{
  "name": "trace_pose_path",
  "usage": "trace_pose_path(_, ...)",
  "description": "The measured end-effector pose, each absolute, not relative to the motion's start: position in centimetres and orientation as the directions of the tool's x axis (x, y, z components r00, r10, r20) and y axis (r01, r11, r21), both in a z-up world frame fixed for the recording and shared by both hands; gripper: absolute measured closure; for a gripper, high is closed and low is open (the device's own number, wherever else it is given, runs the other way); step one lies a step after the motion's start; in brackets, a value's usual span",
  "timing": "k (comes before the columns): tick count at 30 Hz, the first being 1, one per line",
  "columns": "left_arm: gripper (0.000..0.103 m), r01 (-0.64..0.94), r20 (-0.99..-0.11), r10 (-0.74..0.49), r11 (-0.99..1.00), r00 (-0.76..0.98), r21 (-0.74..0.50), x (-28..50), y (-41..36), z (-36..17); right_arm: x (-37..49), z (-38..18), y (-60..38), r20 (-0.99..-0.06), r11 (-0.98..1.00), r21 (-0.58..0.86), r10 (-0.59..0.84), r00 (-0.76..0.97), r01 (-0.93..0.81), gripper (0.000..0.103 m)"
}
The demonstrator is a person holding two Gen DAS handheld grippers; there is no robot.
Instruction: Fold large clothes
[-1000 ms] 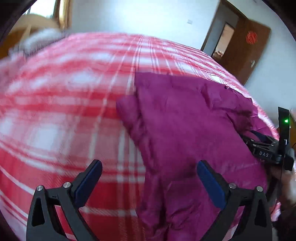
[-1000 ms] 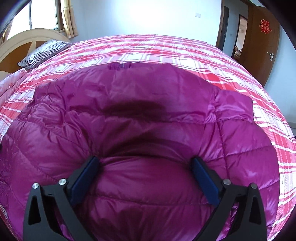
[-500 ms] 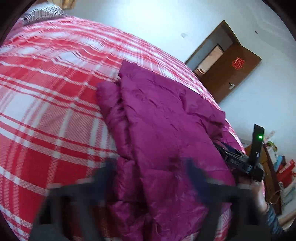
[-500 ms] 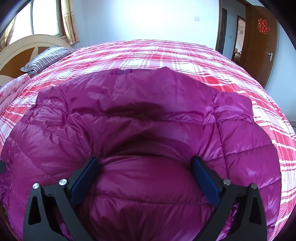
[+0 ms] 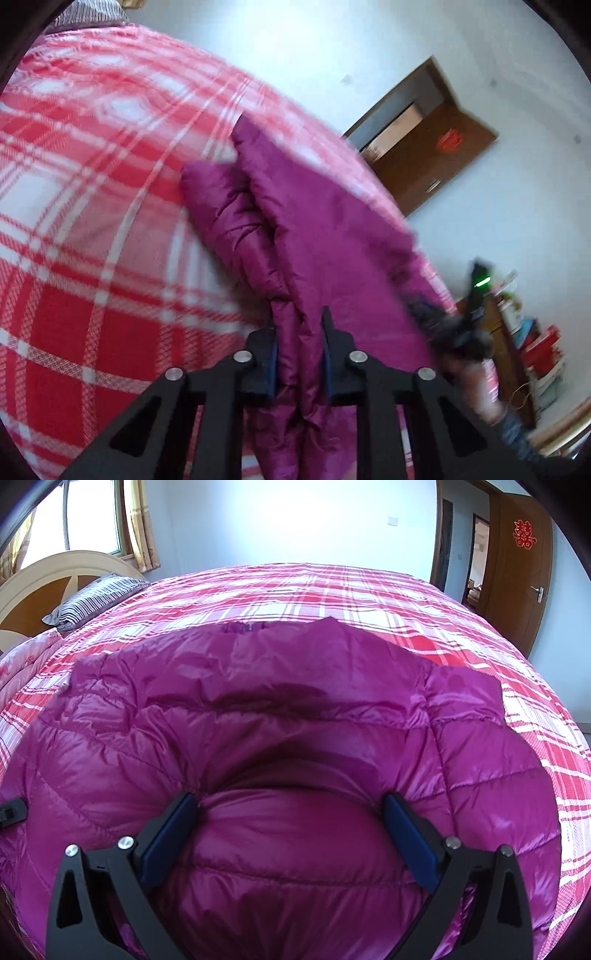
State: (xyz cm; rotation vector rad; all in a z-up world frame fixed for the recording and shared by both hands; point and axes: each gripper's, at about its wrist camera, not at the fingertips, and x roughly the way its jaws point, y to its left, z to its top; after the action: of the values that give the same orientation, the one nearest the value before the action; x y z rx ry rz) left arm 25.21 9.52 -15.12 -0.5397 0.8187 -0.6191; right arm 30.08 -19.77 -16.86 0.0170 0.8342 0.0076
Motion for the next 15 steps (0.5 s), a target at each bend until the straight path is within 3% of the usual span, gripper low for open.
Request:
trace_pose_path(6,0.087,0.497,-0.367,-0.763,0.632,0.532,-0.594,22.4,3.8,-4.7,30.1,-16.9,-19.8,-0.739,1.000,0.029,0.028,0.674,-0.009,0.001)
trace_pose_path(12,0.087,0.661,-0.404,-0.769,0.636,0.496,-0.399,20.4,-7.6,-0.9,30.1,-16.4,-21.5,-0.732,0.989,0.144,0.125,0.670,-0.028,0.001)
trace_pose_path(15,0.087,0.703,-0.416,-0.751,0.645,0.513,-0.299,19.7,-11.0,-1.2,28.8,-15.1,-23.6,-0.717,0.980,0.197,0.167,0.677,-0.033,0.008)
